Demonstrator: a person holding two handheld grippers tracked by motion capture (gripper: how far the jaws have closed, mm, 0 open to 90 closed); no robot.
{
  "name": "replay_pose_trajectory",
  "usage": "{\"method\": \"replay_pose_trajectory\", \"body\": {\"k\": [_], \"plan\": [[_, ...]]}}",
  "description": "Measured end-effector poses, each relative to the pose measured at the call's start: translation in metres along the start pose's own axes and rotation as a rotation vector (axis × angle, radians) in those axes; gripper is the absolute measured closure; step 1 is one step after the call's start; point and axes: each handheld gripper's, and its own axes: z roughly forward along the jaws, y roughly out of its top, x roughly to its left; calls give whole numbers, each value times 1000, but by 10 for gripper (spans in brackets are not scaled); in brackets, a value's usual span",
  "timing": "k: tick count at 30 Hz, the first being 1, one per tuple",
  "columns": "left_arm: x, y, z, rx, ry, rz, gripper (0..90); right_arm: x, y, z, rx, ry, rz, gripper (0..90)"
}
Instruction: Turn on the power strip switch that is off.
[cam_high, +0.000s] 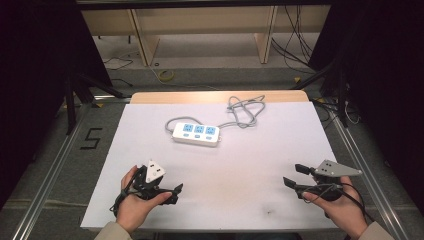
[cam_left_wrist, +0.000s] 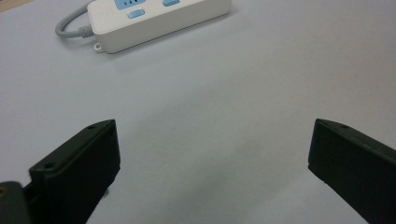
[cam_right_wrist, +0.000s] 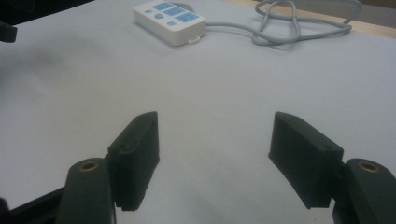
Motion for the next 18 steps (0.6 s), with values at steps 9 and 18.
{"method": "replay_pose_trajectory", "body": {"k": [9,18], "plan": [[-2,3,-1,-19,29,4,160,4,2,0,0,-3,-12,334],[-2,22,6,-28,91,1,686,7,2,1,3,4,-21,337]]}}
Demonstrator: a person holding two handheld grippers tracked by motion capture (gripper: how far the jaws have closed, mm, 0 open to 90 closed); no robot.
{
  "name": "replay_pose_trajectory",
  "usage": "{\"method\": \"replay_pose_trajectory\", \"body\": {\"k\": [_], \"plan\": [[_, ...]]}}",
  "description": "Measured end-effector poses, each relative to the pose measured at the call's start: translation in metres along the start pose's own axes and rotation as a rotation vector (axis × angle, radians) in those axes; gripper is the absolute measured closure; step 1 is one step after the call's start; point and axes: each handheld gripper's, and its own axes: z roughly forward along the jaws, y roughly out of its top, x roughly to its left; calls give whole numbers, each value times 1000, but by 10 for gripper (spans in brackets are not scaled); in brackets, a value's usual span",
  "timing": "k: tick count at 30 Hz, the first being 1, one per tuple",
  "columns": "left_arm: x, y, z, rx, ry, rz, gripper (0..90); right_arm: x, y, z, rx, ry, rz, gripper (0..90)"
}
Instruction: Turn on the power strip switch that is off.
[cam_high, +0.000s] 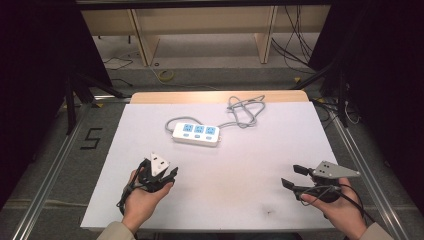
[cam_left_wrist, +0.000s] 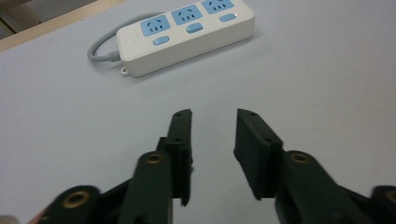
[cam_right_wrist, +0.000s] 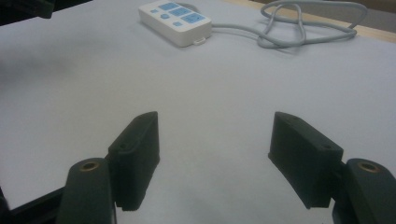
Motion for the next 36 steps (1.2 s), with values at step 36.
{"method": "replay_pose_trajectory", "body": {"k": [36], "plan": [[18,53,45,-26,40,-70,897,7,-1,4,17,10,-29,337]]}}
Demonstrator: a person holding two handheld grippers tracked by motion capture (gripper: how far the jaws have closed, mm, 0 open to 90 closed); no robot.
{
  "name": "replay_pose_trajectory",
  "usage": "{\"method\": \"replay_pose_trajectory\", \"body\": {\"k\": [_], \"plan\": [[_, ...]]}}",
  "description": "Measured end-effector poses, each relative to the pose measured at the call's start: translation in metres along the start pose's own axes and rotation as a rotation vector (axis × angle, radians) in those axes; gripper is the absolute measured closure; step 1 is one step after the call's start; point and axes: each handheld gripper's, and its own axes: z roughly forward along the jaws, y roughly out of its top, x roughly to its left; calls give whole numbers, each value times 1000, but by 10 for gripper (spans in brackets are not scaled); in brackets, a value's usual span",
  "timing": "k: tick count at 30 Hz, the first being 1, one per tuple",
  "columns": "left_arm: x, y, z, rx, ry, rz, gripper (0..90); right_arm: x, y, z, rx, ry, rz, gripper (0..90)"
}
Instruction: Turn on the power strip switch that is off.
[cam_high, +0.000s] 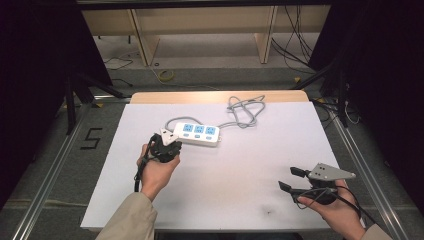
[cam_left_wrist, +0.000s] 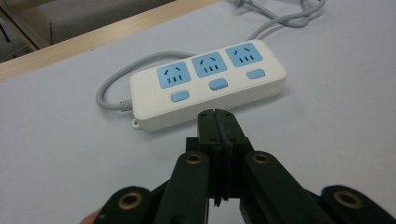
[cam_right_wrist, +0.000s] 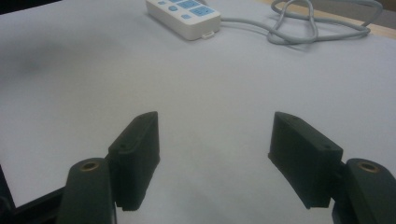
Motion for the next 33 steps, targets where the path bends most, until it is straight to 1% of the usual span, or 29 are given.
{"method": "replay_pose_trajectory", "body": {"k": [2,4,6,12,13,21,22,24,27,28,32,33], "plan": [[0,2,2,4,0,4,897,0,0,0,0,1,0,337],[0,4,6,0,0,-4,897,0,0,0,1,2,0,337],[0,6,9,7,0,2,897,0,0,0,3,2,2,337],[-1,13,17,4,2,-7,897,0,0,0,3,1,1,337],[-1,14,19,8,4,-2,897,0,-1,0,2,0,1,337],[-3,19,29,10,7,-1,898,0,-1,0,4,0,5,338],[-3,19,31,9,6,-6,898,0,-1,0,5,1,3,337],[-2,19,33,14,4,0,897,0,-1,0,6,2,4,338],[-3,20,36,13,1,-1,897,1,-1,0,7,3,3,338],[-3,21,36,15,2,7,897,1,-1,1,7,3,2,337],[-4,24,40,13,1,16,897,2,-1,1,9,3,-2,337],[-5,25,41,9,0,13,897,2,-1,1,10,4,-1,337]]}}
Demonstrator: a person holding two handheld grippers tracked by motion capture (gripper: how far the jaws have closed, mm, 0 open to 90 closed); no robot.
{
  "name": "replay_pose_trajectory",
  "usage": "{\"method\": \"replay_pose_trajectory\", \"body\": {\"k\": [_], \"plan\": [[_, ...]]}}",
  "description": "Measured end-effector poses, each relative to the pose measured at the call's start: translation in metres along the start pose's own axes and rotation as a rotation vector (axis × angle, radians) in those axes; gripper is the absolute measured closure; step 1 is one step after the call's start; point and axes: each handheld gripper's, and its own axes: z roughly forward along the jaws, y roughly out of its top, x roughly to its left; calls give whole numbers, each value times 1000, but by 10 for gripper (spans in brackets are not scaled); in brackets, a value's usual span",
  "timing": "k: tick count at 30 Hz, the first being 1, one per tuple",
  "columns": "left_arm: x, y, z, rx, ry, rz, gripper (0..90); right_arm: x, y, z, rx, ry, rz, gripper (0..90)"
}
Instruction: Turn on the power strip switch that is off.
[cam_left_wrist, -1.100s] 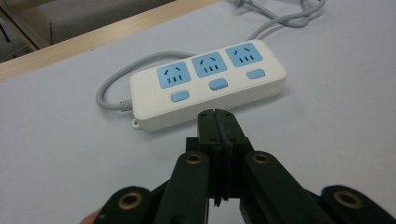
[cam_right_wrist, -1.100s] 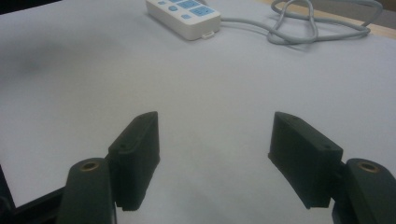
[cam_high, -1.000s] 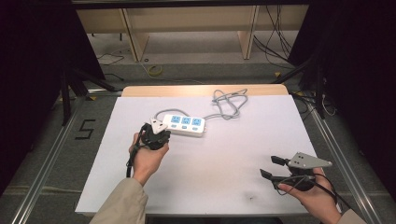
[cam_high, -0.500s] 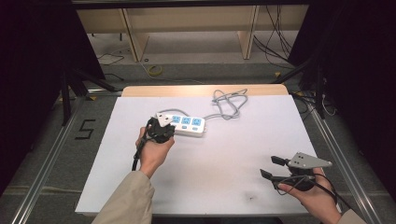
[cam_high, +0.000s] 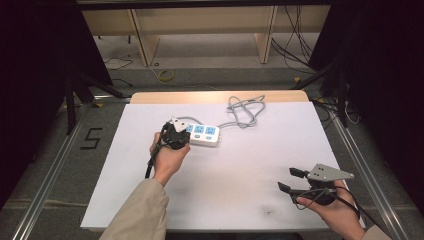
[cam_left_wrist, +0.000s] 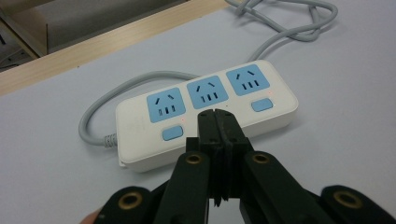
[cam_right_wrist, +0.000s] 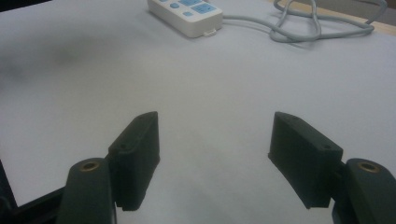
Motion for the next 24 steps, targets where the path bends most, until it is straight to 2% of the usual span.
{"method": "replay_pose_trajectory", "body": {"k": [13,19,24], "plan": [[-3,6,13,16,-4,19,897,0,-2,-4,-2,-10,2,336],[-3,7,18,14,-2,9,897,1,-2,-5,-5,-15,-1,337],[-2,9,20,22,2,22,897,1,-3,-6,-5,-15,-2,336]]}}
